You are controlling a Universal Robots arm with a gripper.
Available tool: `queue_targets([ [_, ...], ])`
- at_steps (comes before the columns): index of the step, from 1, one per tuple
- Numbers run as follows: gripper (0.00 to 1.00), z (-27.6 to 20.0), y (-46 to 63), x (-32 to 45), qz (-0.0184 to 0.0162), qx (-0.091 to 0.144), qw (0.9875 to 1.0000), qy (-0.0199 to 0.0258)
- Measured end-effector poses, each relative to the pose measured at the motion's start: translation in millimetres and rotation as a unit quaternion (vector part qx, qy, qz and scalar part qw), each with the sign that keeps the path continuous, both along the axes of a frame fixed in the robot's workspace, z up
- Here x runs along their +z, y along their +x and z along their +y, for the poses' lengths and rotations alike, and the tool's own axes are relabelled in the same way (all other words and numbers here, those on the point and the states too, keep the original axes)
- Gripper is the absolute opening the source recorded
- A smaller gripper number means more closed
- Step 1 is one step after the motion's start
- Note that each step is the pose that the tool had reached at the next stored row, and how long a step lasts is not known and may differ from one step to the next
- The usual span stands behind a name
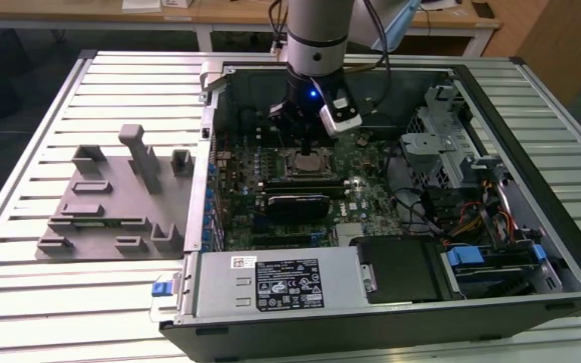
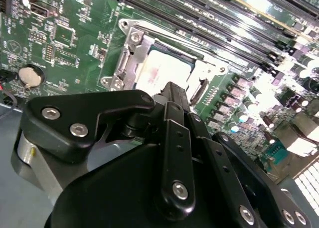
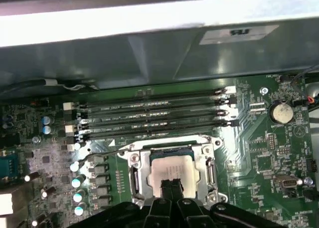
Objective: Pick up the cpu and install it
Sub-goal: 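Install the first cpu locking lever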
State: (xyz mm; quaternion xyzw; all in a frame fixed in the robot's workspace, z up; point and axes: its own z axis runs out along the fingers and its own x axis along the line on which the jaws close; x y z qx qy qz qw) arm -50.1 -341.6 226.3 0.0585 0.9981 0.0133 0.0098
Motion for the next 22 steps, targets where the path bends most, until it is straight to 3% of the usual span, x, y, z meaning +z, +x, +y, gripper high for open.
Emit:
queue_targets([
  [17, 0.11, 0.0, -38.9, 0.0, 0.0, -0.002, 1.0, 0.0004],
  [22, 0.11, 0.0, -49.6, 0.0, 0.0, -0.002, 1.0, 0.0052],
])
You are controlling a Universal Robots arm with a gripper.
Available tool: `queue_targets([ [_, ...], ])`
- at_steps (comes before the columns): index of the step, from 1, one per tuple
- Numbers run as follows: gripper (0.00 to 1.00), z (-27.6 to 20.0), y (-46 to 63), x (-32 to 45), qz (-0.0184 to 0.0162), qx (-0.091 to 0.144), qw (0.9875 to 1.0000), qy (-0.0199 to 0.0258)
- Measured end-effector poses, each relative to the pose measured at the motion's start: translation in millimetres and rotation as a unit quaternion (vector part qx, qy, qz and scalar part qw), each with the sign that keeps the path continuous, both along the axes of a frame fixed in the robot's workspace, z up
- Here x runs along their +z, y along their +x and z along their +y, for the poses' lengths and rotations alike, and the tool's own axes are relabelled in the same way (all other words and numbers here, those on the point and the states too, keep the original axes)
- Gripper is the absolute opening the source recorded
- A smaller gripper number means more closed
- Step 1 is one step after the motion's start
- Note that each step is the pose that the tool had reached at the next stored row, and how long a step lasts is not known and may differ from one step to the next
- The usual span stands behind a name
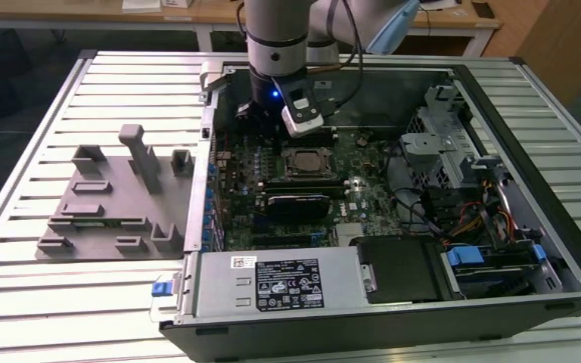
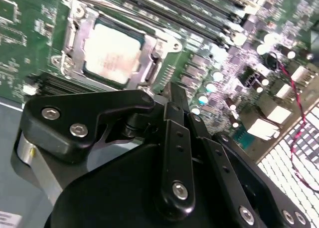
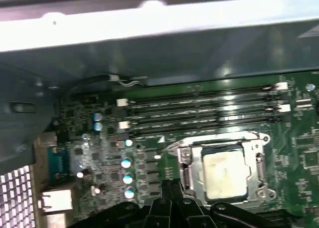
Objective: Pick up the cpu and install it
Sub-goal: 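Install the first cpu locking lever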
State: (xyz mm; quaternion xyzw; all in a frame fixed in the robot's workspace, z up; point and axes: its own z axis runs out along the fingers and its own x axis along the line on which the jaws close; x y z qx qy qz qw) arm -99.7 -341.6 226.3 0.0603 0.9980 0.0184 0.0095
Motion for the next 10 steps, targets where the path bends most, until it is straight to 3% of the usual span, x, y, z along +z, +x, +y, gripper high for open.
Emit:
queue_targets([
  [2, 0.11, 0.0, -4.2, 0.0, 0.0, 0.0, 1.0, 0.0037],
  [7, 0.11, 0.0, -5.3, 4.1, -0.0003, 0.0, 1.0, 0.006],
  [10, 0.11, 0.0, -6.0, 6.7, -0.0005, 0.0, 0.9999, 0.0131],
])
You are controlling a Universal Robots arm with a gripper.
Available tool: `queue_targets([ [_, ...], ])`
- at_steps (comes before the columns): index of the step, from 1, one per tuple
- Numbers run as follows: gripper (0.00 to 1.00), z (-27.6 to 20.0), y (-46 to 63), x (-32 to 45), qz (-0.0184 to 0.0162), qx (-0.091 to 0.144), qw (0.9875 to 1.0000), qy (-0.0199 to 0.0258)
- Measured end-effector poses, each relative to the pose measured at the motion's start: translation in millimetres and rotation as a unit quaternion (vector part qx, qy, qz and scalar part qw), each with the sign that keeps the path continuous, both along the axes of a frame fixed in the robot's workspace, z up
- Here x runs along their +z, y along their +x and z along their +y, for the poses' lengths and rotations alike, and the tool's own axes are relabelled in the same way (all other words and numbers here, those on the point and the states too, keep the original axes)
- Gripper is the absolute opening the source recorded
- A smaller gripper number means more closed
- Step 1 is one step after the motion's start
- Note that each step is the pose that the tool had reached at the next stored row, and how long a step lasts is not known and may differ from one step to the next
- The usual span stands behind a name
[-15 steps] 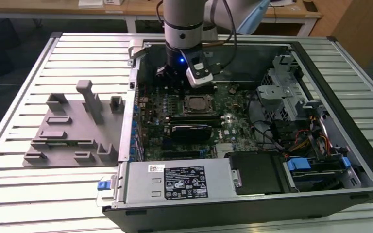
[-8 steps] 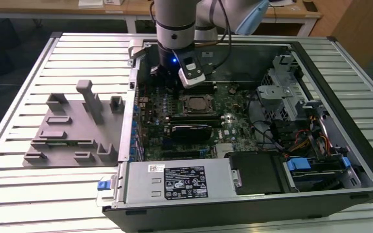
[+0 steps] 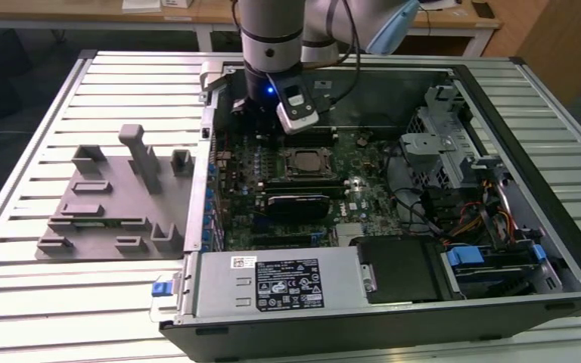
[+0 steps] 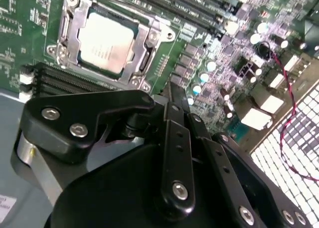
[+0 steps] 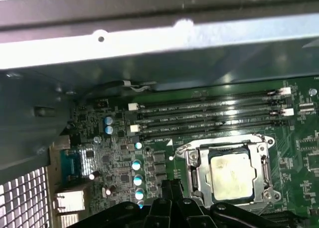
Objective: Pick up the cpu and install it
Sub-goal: 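Install the first cpu locking lever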
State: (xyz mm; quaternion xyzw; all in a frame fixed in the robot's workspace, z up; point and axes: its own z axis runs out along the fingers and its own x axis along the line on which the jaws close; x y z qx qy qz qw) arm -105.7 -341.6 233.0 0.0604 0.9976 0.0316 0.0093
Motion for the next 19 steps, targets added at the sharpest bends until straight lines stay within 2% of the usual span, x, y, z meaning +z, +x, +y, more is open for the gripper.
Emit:
queue_targets([
  [3, 0.11, 0.0, -2.9, 0.5, -0.0001, 0.0, 0.9999, 0.0139],
  [5, 0.11, 0.0, -4.9, 0.5, -0.0001, 0.0, 0.9997, 0.0253],
  [6, 0.11, 0.0, -5.5, 0.6, 0.0, 0.0, 0.9995, 0.0325],
  [8, 0.11, 0.0, -6.2, 0.5, -0.0001, 0.0, 0.9989, 0.0465],
  [12, 0.11, 0.0, -7.9, 0.6, 0.0, 0.0, 0.998, 0.0639],
  [15, 0.11, 0.0, -8.5, 0.7, -0.0001, 0.0, 0.9966, 0.0826],
  [17, 0.11, 0.0, -8.5, 2.2, 0.0, 0.0, 0.9962, 0.0873],
  [19, 0.11, 0.0, -8.5, 4.8, -0.0001, 0.0, 0.9961, 0.0886],
])
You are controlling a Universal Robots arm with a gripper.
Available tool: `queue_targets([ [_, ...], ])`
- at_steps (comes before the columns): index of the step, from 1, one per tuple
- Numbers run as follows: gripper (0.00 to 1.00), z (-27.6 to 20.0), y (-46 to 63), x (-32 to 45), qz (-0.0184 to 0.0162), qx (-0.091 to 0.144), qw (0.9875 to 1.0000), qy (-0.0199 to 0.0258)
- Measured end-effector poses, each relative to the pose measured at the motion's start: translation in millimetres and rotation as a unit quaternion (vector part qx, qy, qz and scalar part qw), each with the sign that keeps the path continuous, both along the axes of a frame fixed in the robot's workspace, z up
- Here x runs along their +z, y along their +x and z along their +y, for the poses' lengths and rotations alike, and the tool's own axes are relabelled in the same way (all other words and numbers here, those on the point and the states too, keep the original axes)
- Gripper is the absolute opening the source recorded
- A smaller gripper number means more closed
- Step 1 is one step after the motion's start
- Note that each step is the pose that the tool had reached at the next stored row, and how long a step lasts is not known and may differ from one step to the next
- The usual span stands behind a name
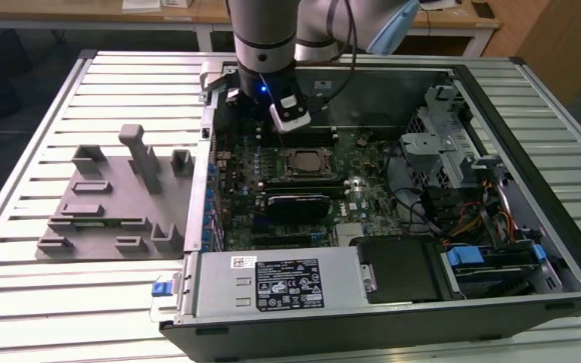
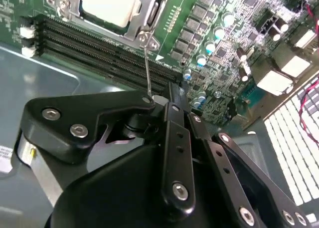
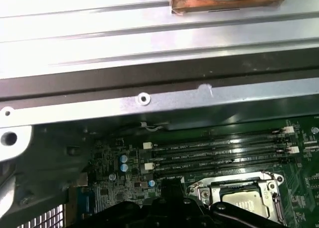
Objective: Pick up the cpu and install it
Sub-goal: 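Install the first cpu locking lever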
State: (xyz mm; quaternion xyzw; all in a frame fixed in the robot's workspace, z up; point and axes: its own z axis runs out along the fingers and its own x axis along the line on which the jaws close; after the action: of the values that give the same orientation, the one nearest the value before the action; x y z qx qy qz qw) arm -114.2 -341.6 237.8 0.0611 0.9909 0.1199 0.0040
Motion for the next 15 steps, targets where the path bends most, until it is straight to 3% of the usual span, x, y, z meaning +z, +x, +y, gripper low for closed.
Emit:
queue_targets([
  [8, 0.11, 0.0, 1.3, 2.0, 0.0001, 0.0, 1.0, 0.0007],
  [15, 0.11, 0.0, 17.9, 2.0, 0.0001, 0.0, 1.0, 0.0008],
])
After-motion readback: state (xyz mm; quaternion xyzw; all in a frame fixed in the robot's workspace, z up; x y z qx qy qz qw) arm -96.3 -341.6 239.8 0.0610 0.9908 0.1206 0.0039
